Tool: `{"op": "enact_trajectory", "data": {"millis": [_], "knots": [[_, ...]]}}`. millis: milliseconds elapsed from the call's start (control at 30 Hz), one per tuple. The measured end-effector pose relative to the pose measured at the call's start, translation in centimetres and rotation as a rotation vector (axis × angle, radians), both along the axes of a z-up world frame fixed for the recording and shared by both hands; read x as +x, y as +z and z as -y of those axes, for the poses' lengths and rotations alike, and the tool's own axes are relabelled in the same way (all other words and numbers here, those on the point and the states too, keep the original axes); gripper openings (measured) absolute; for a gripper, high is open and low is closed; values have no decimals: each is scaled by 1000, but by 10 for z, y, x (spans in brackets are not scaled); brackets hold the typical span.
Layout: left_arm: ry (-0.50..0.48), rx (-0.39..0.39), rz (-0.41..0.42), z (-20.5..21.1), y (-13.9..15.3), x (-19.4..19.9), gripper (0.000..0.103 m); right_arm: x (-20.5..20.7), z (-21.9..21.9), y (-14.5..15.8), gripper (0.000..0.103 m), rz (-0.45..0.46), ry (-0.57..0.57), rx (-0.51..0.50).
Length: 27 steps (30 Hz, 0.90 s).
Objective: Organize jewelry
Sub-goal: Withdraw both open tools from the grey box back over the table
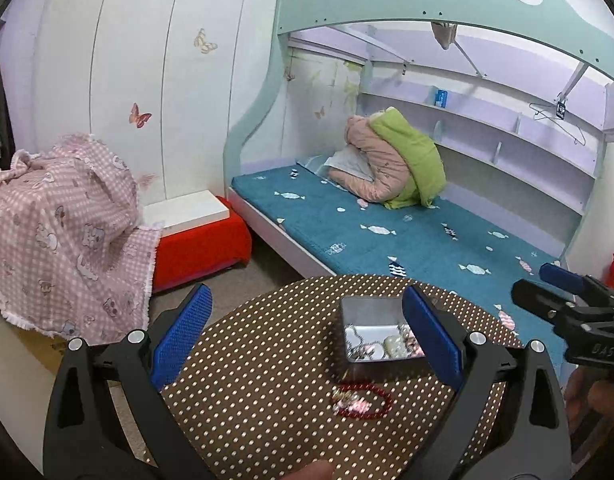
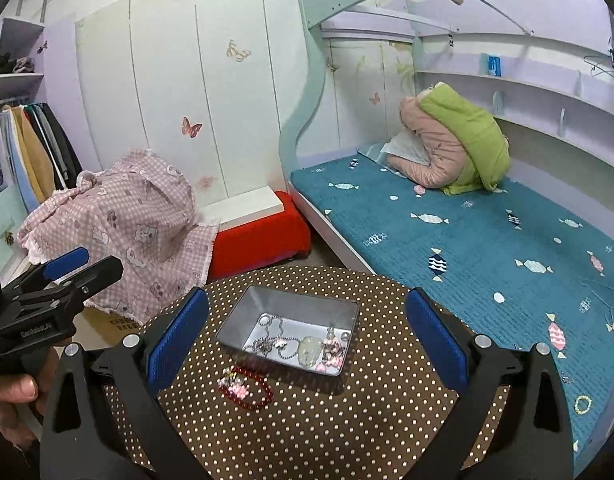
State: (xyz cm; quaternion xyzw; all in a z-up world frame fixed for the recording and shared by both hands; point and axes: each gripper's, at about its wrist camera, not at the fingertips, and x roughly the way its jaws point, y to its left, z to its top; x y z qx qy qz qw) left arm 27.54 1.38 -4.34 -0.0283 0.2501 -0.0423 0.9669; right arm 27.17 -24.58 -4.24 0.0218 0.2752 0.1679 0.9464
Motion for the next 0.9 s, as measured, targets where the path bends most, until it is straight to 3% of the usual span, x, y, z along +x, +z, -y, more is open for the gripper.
{"op": "enact_trajectory", "data": {"millis": [333,700,800,900], "knots": [[27,53,-31,-8,-29,-29,96,-28,-13,-29,95,-43,62,-27],[65,42,-139,-28,-79,-45,96,-21,-60,-98,95,-181,210,-150],[75,39,-167,-32,-90,-44,96,-12,-71,-112,88,-213,248,-156],[81,37,-185,-32,-98,-44,96,-1,-82,-124,68,-247,287,-176]]}}
